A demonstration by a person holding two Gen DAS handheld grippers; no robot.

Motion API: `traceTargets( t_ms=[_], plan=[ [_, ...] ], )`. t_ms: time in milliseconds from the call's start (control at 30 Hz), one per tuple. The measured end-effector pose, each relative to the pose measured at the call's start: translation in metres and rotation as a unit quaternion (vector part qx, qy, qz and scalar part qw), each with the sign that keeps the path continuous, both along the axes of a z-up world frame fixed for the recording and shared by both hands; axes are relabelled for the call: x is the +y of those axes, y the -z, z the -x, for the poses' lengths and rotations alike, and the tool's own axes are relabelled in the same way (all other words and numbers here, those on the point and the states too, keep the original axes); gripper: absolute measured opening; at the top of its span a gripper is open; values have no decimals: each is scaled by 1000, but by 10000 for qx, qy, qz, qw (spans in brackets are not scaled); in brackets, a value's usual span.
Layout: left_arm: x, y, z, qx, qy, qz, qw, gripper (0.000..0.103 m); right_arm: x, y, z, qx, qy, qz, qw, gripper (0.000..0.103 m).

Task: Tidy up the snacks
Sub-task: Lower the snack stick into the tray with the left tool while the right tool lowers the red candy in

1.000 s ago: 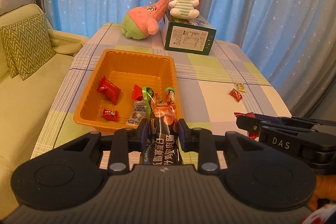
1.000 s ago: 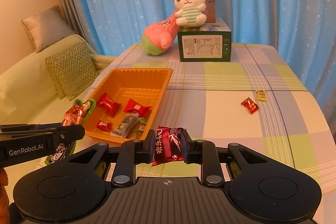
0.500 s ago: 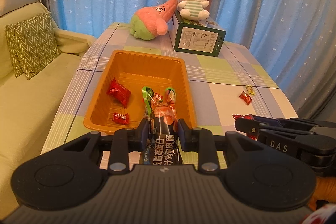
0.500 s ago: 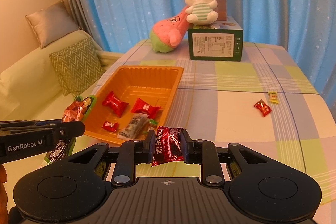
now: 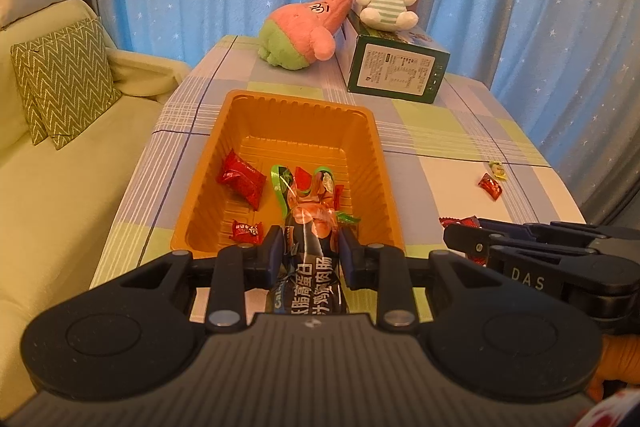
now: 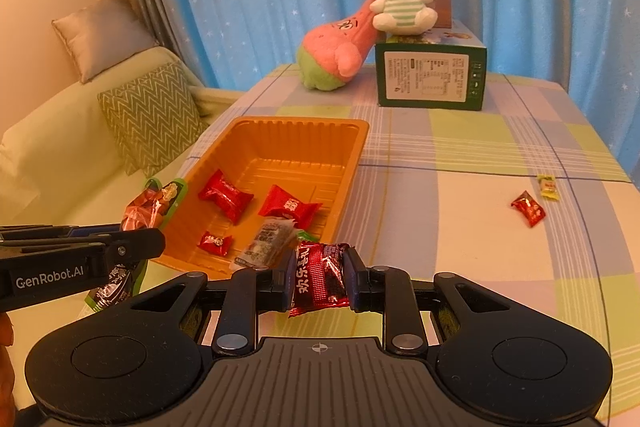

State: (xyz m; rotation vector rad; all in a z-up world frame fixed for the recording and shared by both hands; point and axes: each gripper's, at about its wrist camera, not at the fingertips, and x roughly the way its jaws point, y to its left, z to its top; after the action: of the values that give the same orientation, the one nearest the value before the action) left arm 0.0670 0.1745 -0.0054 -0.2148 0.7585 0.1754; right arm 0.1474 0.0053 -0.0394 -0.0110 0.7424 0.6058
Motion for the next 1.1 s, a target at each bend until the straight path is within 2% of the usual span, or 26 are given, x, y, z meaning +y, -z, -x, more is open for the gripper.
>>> traceTargets(
  t_ms=[433,1000,1033,1067,1100],
  plan=[
    [20,15,-29,156,107,-109,9998,26,22,7,-30,27,-93,-26,9999,26],
    [50,37,-85,278,253,-293,9989,27,47,13,-77,120,-130,-168,9997,26],
    [51,38,-87,228,256,-280,9990,31,48,14,-78,124,-130,-169,9997,25],
    [53,39,-88,217,245,-271,9991,40,48,14,-78,129,-129,-175,9997,26],
    [55,39,-88,198,231,-274,9992,42,48,15,-79,139,-126,-185,9997,26]
  ],
)
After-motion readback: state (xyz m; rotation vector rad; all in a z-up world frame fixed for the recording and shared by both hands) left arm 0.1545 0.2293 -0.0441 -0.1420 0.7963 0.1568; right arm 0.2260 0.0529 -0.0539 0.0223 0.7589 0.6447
